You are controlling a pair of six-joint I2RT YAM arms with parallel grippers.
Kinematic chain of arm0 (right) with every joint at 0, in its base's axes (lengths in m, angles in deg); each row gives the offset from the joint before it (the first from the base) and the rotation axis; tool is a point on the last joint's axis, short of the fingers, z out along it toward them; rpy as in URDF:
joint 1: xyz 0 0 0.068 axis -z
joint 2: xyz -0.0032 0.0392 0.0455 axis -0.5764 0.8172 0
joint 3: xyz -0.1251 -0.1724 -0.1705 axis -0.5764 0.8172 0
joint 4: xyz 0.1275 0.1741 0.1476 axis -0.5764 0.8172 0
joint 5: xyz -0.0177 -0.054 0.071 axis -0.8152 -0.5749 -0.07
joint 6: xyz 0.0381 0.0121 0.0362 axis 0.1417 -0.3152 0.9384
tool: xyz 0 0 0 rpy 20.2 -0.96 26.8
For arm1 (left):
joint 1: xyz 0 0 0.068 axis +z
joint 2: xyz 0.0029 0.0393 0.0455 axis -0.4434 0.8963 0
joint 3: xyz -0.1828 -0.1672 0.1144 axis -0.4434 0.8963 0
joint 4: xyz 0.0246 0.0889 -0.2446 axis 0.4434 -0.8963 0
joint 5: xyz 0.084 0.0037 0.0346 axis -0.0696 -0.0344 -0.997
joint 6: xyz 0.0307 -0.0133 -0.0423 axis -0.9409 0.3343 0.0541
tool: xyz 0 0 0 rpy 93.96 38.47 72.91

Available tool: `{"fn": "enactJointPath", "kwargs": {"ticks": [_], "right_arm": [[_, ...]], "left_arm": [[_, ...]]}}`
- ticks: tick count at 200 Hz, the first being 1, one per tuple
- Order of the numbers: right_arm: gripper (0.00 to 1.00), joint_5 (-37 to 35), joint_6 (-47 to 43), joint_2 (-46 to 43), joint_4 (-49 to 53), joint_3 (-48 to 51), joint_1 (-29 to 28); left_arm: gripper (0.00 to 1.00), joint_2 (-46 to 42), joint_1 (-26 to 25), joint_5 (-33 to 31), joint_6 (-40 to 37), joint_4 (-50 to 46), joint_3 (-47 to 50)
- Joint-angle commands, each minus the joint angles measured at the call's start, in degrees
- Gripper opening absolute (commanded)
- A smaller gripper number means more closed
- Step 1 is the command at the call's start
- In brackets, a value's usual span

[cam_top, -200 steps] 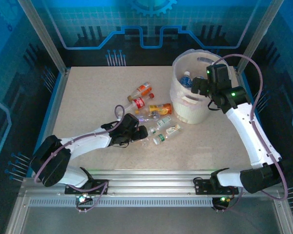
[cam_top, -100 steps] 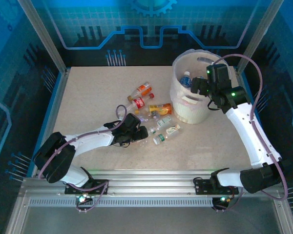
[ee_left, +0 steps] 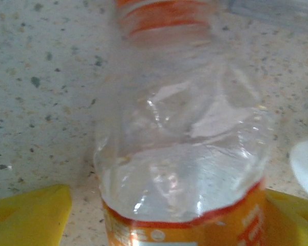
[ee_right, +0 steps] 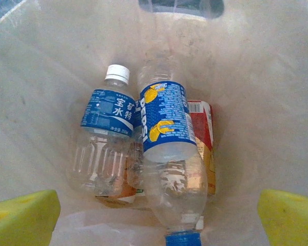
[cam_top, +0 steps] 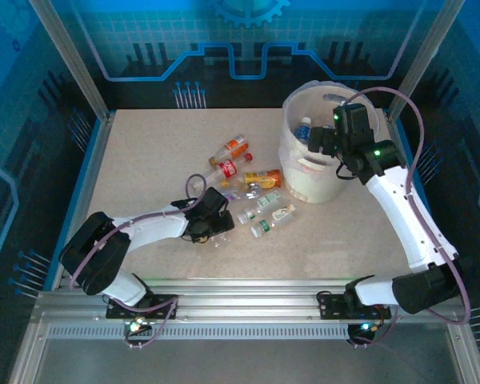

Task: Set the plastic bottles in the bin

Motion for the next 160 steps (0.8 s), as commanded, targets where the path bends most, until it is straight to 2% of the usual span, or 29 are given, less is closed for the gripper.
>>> {"fn": "enactJointPath", "kwargs": {"ticks": [1,25,77,107,160], "right_arm": [[1.00,1.3,1.3,2.4,1.9,-1.0,-1.3],[0.99,0.6,1.0,3.1,2.4,-1.8,-2.0],[1.00,-1.8,1.0,2.5,3.0,-2.3,-2.6],[1.00,-2.7,1.1,1.0,3.6,-2.2,-2.7],[1.00,-1.0,0.8,-3.1,2.9,-1.4,-3.3]], "left_arm": [[0.87,1.1,0.8,-0.2,1.4,-3.2,1.5],[0.83,1.3,0.9,-0.4,0.5,-4.2,2.0],[0.60,1.3,1.0,-1.5,-0.8,-5.3,1.9],[0.53,-1.7,0.9,-3.2,-1.1,-5.9,2.8],[0.54,-13.4,0.9,-9.0,-5.8,-8.4,2.8]]}}
